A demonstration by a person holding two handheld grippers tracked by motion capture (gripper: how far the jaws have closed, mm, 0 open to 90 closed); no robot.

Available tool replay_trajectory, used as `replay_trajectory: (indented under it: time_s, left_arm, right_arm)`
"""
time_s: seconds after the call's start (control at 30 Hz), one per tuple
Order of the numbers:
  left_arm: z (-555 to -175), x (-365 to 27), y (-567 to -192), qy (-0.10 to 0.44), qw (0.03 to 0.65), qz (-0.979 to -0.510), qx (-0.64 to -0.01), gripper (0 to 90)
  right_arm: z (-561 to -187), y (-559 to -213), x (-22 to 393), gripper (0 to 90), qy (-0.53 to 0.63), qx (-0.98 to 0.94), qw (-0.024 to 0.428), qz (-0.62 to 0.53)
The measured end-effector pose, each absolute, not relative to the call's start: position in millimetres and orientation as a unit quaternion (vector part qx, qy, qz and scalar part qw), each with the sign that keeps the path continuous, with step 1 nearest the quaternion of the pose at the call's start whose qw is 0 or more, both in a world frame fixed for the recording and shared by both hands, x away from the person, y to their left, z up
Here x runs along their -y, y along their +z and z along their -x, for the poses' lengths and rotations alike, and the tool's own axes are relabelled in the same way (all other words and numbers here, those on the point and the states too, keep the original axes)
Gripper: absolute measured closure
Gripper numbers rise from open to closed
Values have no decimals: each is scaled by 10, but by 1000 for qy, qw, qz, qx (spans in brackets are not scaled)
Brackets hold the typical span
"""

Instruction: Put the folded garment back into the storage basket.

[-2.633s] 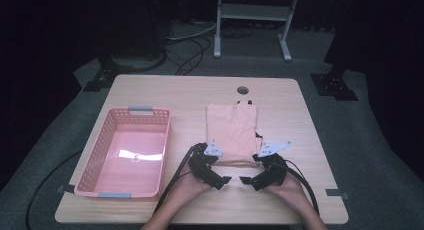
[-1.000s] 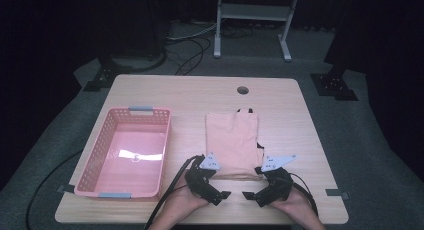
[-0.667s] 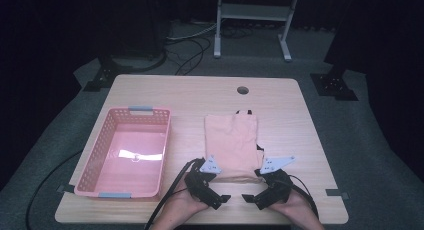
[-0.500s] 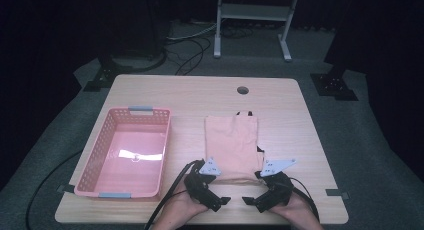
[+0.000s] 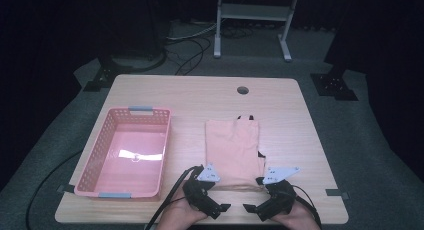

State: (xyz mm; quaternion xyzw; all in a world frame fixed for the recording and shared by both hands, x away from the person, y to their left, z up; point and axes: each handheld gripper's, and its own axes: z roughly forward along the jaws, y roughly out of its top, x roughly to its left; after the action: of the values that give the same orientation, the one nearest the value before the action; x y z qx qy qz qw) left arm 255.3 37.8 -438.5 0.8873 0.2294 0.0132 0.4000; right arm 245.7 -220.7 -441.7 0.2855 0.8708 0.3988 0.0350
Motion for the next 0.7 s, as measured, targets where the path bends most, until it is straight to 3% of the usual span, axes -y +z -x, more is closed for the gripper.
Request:
replay_trajectory:
  time_s: [0.5,0.7]
  left_arm:
    - [-2454,-399,-4402,13,415,-878,-237,0]
    - [-2424,-405,-4371,37,416,-880,-228,0]
  right_arm:
    - [-2347,-4433,2217,10,409,-866,37,-285]
    - [-2324,-4386,2238,10,431,-858,50,-277]
